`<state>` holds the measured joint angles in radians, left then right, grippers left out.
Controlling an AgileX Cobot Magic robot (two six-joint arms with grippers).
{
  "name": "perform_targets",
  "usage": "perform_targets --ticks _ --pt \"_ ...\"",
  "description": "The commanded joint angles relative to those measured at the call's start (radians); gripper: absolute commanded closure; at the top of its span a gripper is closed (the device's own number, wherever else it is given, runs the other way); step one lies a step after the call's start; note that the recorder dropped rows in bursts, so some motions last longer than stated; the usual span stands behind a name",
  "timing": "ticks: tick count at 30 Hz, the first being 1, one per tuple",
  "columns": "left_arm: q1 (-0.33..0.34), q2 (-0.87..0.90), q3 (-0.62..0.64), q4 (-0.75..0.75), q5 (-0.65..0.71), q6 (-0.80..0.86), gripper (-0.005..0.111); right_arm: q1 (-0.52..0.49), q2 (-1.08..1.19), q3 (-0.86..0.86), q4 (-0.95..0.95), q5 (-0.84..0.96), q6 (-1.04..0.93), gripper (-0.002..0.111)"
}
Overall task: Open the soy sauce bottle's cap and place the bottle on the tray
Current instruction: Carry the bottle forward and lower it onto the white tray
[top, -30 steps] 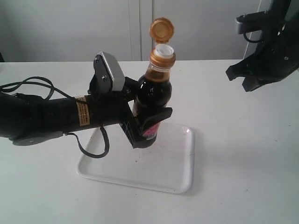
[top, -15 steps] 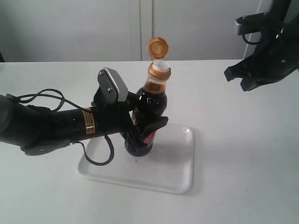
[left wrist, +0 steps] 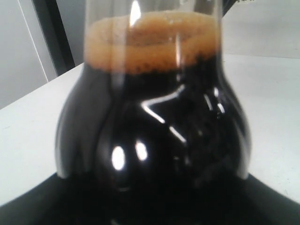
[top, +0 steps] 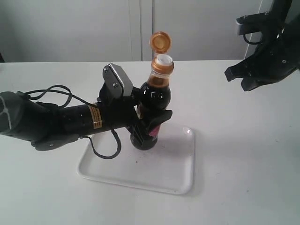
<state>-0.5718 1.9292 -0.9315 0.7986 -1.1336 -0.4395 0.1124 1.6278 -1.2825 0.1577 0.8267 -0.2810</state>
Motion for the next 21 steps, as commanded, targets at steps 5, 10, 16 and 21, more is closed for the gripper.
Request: perform_targets --ticks 5,10,16,21 --pt "-0.028 0.007 -0.014 -0.047 -0.087 0.021 0.107 -0.004 -0.009 0.005 0.009 -0.015 -0.013 0.108" --pt "-0.028 0.015 -0.012 -0.026 -0.087 0.019 0.107 -0.004 -0.009 0.005 0.008 -0.017 -0.013 0.108" --pt "-0.028 0.032 -0.006 0.020 -0.087 0.022 0.107 -0.004 -0.009 0.005 0.011 -0.013 -0.013 0.108" --pt "-0.024 0.032 -0.006 0.031 -0.087 0.002 0.107 -0.004 -0.009 0.005 0.011 -0.011 -0.013 0.108"
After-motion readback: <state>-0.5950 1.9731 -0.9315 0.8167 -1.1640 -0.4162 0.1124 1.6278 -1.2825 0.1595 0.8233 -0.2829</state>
